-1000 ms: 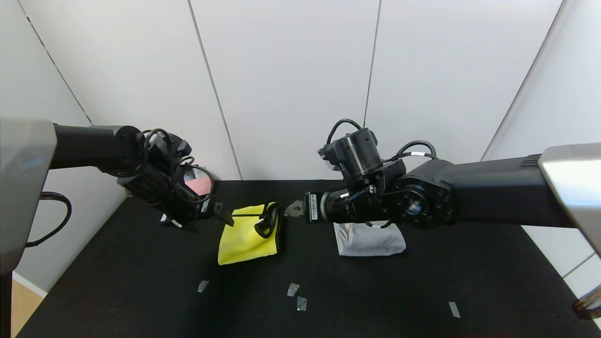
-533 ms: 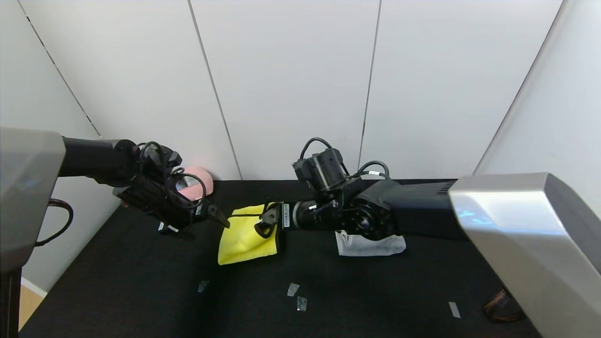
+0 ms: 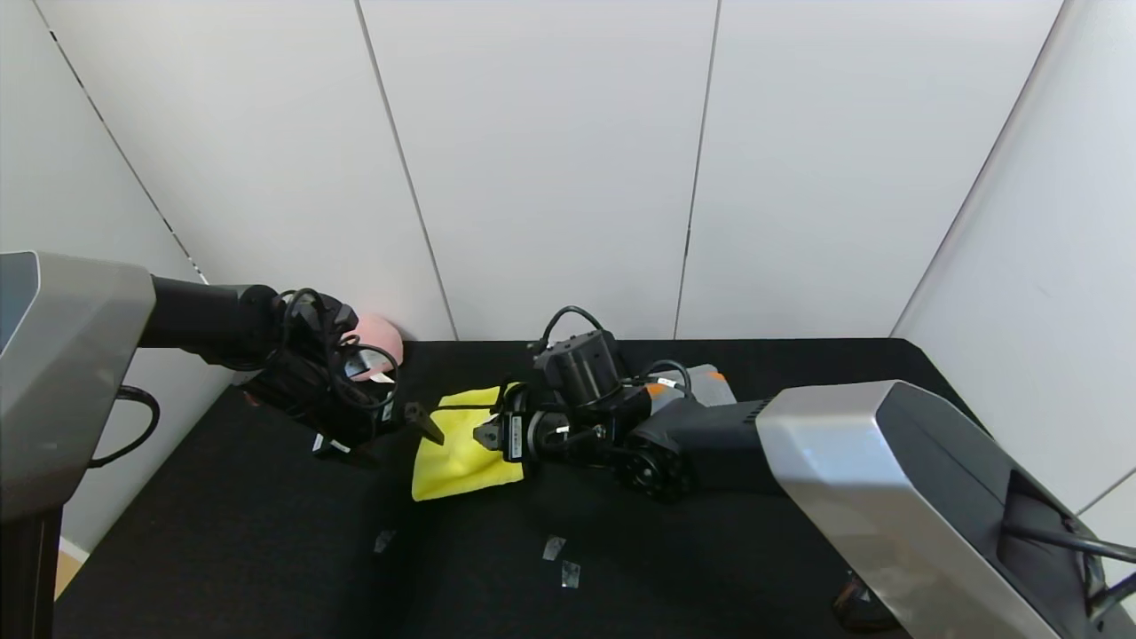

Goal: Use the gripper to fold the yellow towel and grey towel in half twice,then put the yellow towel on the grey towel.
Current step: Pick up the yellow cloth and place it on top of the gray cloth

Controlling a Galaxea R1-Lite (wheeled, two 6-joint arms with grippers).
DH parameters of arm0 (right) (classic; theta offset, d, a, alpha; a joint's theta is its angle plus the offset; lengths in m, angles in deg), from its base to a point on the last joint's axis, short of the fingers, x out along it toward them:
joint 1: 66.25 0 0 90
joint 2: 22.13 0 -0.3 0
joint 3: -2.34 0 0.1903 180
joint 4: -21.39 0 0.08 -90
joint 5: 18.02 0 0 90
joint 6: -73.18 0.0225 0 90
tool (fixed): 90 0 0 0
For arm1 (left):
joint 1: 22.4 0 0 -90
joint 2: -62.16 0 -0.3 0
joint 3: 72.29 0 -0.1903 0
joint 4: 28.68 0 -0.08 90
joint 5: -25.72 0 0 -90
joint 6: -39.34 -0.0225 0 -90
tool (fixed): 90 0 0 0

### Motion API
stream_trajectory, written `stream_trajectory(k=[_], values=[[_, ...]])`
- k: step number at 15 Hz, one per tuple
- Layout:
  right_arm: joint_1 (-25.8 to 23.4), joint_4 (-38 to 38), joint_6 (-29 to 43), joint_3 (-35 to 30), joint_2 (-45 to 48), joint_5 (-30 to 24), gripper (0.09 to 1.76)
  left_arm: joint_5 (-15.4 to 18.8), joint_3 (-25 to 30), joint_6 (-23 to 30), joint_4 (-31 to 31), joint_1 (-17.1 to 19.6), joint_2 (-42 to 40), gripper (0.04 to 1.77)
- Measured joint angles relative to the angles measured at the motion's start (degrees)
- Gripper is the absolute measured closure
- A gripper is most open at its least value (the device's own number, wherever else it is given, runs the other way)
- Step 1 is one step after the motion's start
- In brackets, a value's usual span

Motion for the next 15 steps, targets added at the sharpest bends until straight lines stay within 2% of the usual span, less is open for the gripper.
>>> stream_trajectory(k=[8,15], values=[[0.93,-8.18,-1.07,0.22,-4.89,0.35,0.14,-0.09,0.26,-0.43,0.13,-0.52,-0.57,0.10],[1.04,-8.74,-1.62,0.46,-7.19,0.46,0.14,-0.20,-0.24,-0.29,0.02,-0.52,-0.66,0.09]])
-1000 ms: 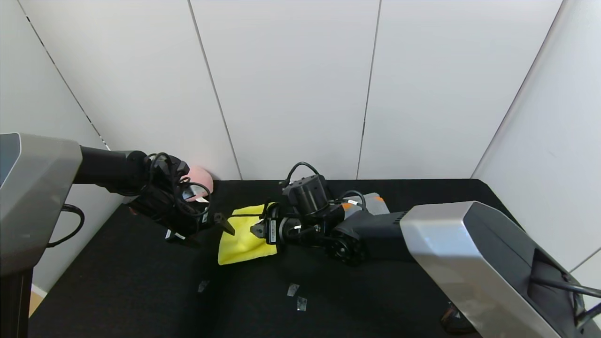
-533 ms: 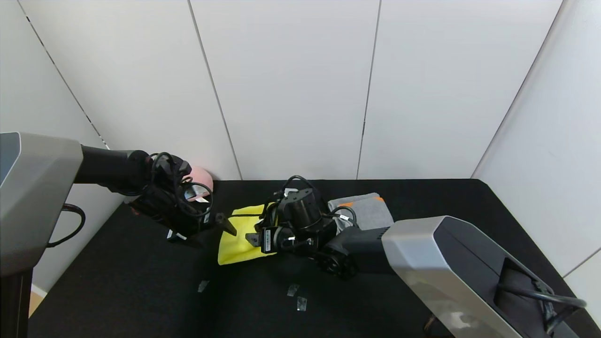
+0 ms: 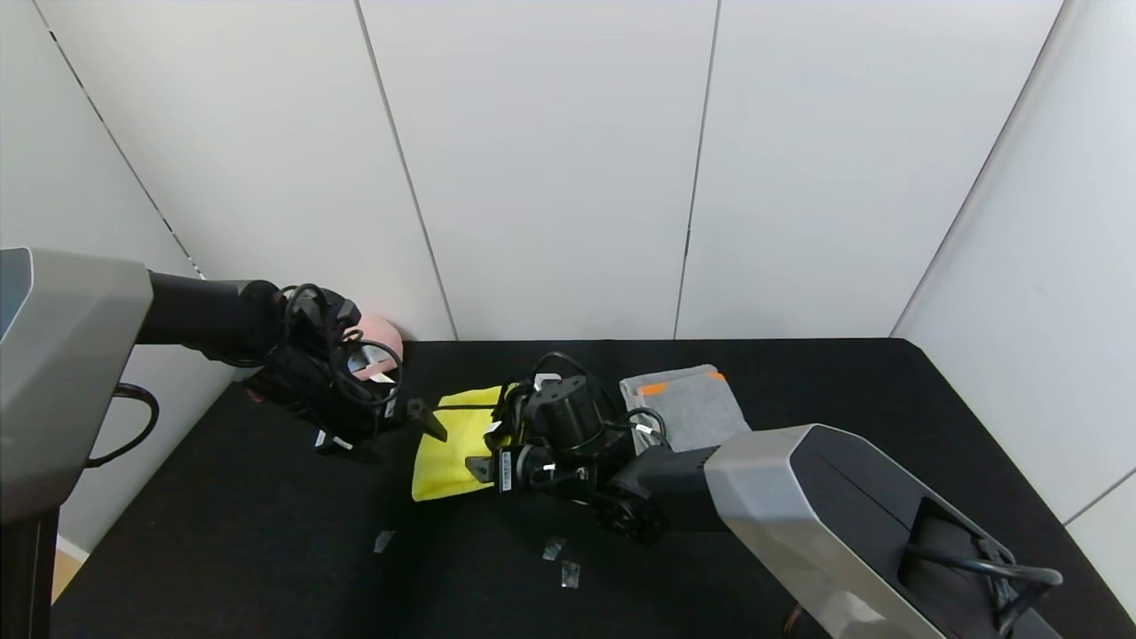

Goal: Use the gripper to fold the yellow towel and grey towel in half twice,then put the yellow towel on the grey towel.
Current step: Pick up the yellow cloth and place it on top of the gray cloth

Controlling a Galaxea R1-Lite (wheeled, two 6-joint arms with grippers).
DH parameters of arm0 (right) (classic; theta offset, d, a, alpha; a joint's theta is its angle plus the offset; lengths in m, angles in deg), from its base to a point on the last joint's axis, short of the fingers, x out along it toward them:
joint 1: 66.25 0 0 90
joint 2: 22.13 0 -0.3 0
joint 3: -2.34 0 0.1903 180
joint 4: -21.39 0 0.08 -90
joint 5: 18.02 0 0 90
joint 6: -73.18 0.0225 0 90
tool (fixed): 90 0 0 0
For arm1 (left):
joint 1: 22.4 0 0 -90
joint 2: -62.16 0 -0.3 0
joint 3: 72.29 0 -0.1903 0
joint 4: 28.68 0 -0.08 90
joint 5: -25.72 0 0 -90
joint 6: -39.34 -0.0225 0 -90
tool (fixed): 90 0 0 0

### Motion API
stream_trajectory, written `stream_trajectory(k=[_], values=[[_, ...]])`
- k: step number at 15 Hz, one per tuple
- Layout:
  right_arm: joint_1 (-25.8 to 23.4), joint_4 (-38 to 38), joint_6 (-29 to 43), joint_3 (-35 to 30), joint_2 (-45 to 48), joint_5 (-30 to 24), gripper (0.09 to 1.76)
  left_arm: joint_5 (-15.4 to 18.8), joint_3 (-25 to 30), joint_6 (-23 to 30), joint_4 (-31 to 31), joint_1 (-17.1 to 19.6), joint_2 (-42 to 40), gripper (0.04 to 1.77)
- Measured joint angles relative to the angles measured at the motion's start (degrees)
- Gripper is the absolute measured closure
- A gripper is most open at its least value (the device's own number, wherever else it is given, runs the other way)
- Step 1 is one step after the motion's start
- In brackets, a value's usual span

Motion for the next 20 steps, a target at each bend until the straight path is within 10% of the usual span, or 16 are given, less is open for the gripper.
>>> stream_trajectory(k=[7,9,20], values=[[0.20,-3.61,0.02,0.00,-1.60,0.33,1.10,0.11,-0.72,0.27,-0.07,0.05,0.09,0.09],[0.22,-3.79,0.04,0.00,-1.82,0.35,1.67,0.23,-1.13,0.90,-0.07,0.00,0.26,0.09],[0.22,-3.77,-0.35,-0.09,-1.72,1.58,1.66,3.56,-2.76,9.58,-6.18,-0.88,4.27,0.09]])
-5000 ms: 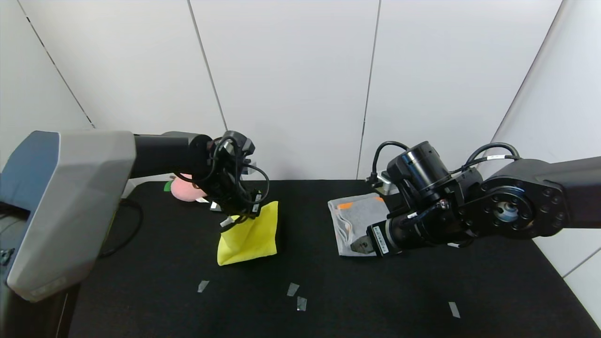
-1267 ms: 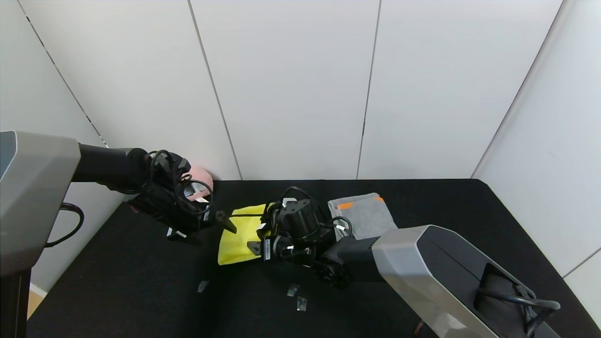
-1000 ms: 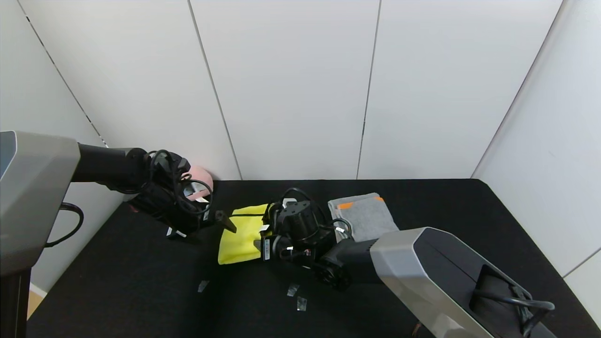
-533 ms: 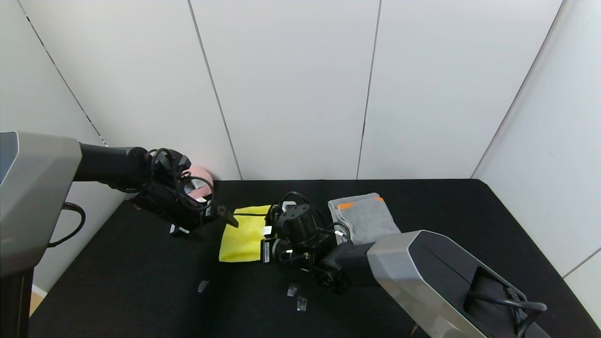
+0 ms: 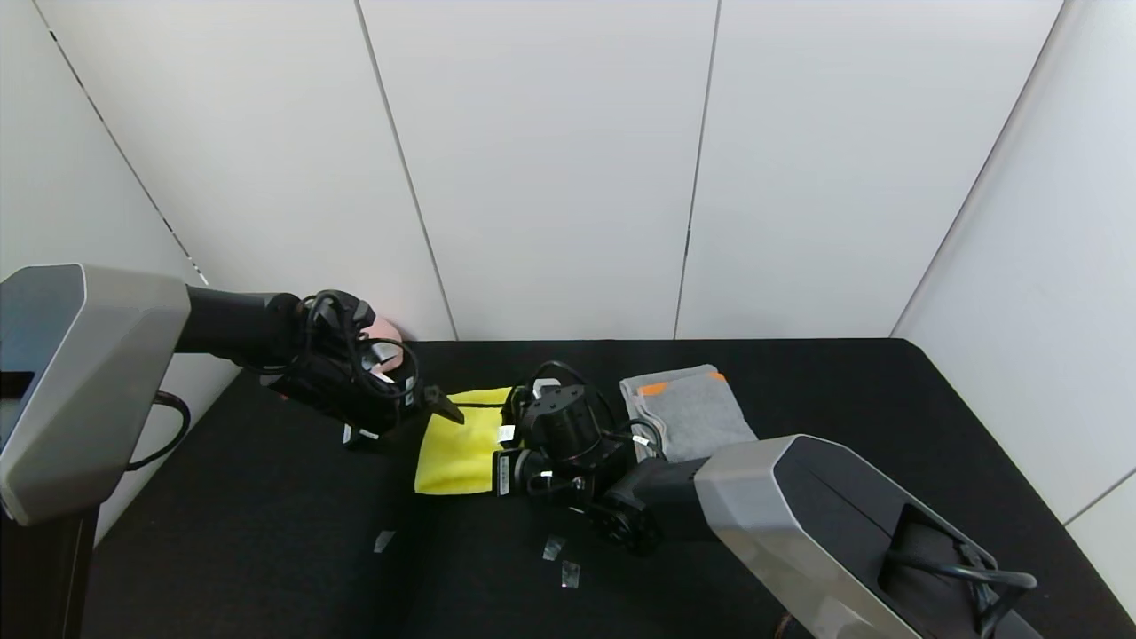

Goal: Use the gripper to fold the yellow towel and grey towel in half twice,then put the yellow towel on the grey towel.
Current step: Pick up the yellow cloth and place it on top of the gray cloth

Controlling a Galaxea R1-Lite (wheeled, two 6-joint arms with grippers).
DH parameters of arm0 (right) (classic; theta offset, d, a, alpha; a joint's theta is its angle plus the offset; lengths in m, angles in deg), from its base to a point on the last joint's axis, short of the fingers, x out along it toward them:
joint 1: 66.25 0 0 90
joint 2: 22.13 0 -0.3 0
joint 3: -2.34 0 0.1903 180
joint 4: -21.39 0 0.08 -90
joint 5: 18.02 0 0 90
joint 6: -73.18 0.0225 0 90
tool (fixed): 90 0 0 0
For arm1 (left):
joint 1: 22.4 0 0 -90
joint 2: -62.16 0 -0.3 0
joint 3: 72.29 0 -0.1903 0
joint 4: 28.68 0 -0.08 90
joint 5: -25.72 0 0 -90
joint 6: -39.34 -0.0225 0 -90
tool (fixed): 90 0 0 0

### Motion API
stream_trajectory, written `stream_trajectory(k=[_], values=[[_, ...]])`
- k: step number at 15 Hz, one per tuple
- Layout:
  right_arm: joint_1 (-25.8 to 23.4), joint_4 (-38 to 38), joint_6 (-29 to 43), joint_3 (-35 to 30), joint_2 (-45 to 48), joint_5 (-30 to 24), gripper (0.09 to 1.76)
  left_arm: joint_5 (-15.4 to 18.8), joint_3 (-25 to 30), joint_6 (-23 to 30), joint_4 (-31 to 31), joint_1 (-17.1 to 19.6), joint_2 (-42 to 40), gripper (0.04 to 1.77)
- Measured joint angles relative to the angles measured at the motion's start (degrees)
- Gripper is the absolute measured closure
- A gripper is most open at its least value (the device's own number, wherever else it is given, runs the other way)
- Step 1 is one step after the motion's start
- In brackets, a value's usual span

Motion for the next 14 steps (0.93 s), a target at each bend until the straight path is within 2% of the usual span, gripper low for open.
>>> stream_trajectory(k=[2,5,9,10,14], values=[[0.00,-0.02,-0.05,0.00,0.01,0.00,1.66,-0.02,-0.09,0.71,-0.77,-0.09,0.87,0.15],[-0.02,0.00,-0.05,0.02,0.01,-0.02,1.66,0.04,0.11,0.65,-0.82,-0.34,1.50,0.65],[-0.10,0.02,-0.07,0.02,0.00,-0.02,1.66,0.04,0.44,0.60,-0.74,-0.84,1.91,1.15],[-0.10,0.00,-0.07,0.02,-0.05,-0.02,1.66,0.06,0.48,0.51,-0.71,-0.94,1.88,1.71],[-0.10,0.02,-0.05,0.02,0.00,-0.02,1.66,0.06,1.10,0.66,-0.38,-1.16,1.22,1.67]])
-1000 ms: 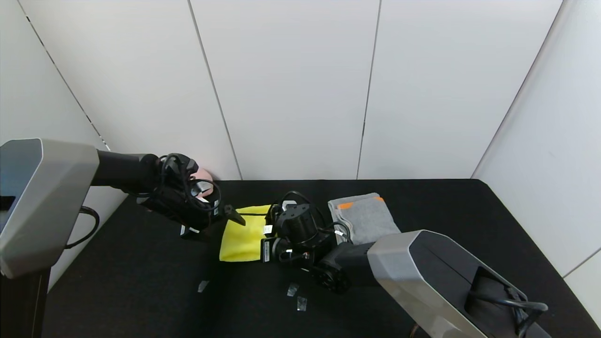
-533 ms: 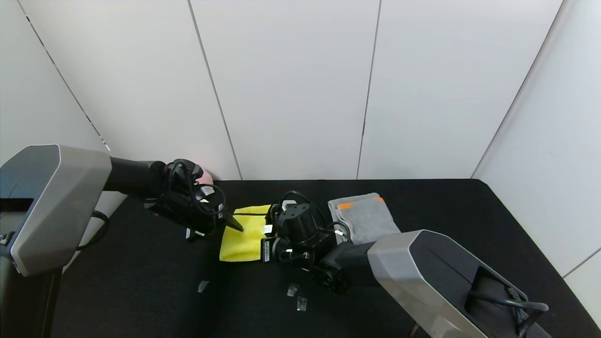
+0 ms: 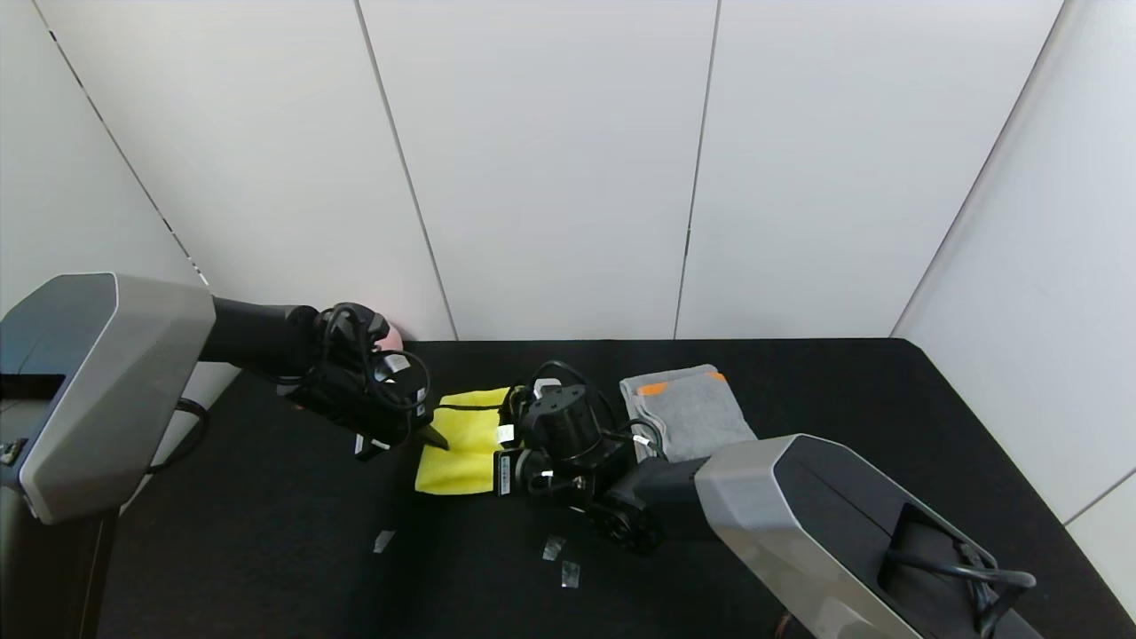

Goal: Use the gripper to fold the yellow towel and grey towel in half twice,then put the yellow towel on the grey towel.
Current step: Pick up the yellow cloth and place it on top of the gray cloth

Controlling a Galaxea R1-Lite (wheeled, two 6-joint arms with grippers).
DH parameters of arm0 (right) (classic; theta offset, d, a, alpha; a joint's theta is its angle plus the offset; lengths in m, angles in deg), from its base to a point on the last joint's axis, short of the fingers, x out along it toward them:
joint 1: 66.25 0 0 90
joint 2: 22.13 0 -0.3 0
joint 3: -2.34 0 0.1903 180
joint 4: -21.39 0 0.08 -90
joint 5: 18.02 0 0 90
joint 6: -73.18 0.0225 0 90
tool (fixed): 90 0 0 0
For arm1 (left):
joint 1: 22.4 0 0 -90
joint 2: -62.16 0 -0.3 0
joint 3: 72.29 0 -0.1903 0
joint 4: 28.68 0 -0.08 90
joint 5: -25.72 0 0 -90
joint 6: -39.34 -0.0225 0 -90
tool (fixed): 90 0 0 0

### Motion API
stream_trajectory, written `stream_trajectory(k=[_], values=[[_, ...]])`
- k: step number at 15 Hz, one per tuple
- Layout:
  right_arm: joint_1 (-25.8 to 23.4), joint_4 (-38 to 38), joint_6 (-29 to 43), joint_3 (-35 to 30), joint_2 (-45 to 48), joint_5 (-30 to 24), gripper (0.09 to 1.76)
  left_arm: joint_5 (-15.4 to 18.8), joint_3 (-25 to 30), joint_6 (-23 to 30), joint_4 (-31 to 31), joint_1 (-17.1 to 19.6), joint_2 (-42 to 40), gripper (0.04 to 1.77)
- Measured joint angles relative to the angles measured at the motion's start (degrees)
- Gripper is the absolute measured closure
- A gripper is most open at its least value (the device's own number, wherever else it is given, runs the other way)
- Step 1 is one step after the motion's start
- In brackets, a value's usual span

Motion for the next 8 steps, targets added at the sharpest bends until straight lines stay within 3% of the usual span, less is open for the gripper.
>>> stream_trajectory(k=[8], values=[[-0.21,0.90,-1.10,-0.07,4.14,0.49,1.66,0.49,1.08,0.76,0.54,-1.99,-6.73,1.67]])
